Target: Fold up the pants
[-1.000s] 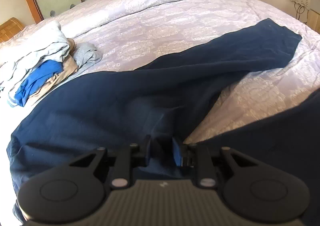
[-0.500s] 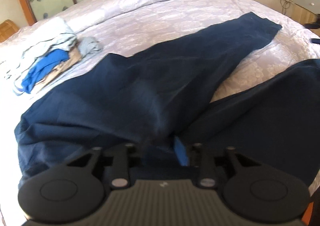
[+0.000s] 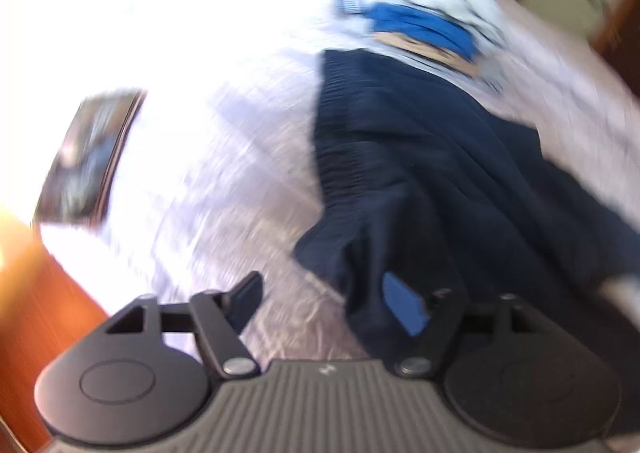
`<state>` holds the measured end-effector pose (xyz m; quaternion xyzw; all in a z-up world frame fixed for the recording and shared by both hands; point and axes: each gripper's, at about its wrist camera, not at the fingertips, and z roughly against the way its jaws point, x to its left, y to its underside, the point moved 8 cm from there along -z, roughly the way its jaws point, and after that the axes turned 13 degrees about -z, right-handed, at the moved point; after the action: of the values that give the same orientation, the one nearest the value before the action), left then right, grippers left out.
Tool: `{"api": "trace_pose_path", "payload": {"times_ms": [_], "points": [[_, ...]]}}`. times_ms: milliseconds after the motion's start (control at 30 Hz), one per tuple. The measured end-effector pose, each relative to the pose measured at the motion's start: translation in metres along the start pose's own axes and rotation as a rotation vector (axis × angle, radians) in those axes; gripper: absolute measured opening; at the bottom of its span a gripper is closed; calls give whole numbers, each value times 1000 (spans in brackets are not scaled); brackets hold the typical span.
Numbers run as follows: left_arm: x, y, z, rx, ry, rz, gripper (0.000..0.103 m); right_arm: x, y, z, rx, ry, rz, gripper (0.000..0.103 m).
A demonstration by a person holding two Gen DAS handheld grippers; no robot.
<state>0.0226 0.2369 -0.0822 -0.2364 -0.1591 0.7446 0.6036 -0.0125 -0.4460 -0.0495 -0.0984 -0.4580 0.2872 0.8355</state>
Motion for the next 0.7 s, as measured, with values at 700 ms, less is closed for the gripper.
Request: {"api": "trace_pose_path", "payload": {"times_ms": [700], "points": [[16, 31, -22, 6, 374, 465, 69, -81, 12, 46, -49, 65, -209, 55]]}}
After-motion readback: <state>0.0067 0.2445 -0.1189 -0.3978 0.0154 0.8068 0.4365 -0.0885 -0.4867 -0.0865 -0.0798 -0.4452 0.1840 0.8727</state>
